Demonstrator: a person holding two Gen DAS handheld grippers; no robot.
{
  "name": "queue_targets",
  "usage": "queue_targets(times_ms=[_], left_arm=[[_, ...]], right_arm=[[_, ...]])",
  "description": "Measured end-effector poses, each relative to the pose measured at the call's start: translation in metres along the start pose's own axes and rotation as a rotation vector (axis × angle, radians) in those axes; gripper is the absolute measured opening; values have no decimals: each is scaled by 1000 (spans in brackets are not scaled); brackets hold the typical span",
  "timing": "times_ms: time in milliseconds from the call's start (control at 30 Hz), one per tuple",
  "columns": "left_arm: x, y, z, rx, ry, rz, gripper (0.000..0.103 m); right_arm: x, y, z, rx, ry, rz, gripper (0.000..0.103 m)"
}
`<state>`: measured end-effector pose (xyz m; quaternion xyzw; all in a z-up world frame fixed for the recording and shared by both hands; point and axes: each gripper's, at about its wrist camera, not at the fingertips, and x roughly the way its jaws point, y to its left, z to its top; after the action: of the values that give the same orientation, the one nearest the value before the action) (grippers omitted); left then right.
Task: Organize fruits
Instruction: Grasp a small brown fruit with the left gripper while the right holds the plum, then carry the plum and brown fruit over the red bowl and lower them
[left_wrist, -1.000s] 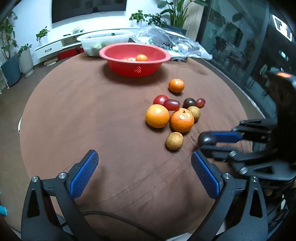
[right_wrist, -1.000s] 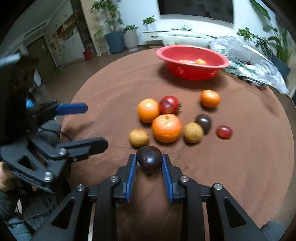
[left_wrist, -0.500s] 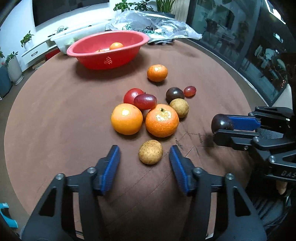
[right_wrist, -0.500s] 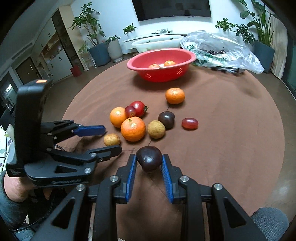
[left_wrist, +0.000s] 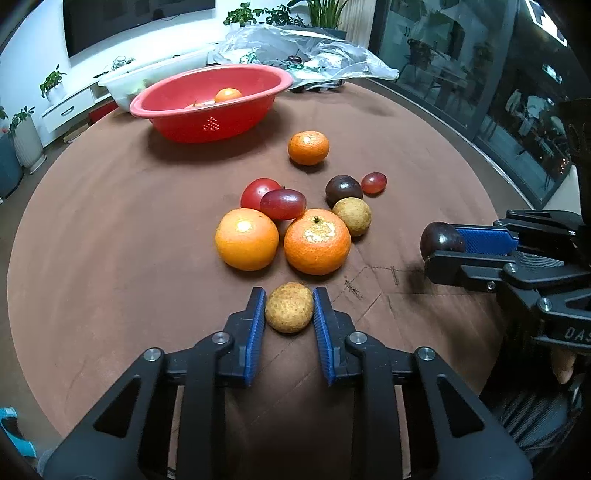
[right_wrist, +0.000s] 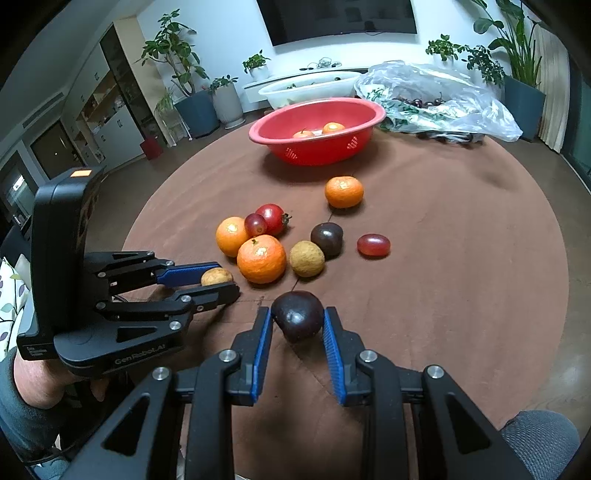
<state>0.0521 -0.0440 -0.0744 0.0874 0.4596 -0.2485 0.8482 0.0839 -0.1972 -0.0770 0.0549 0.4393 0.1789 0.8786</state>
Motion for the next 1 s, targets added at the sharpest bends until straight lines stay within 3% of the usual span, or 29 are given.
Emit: queue_targets(times_ms=[367,633,800,1000], left_arm=[[-22,18,2,-52,-51,-27,24],[-41,52,29,-89,-110,0,24],[-49,77,69,-79,-159,38,24],[-41,93,135,-47,-197,50,24]], right_arm=[[3,-1,1,15,8,12,31],[-2,-23,17,59,-9,-4,31],[-13,-46,53,84,-64,-40,31],[-18,-60,128,71,-158,-48,31]])
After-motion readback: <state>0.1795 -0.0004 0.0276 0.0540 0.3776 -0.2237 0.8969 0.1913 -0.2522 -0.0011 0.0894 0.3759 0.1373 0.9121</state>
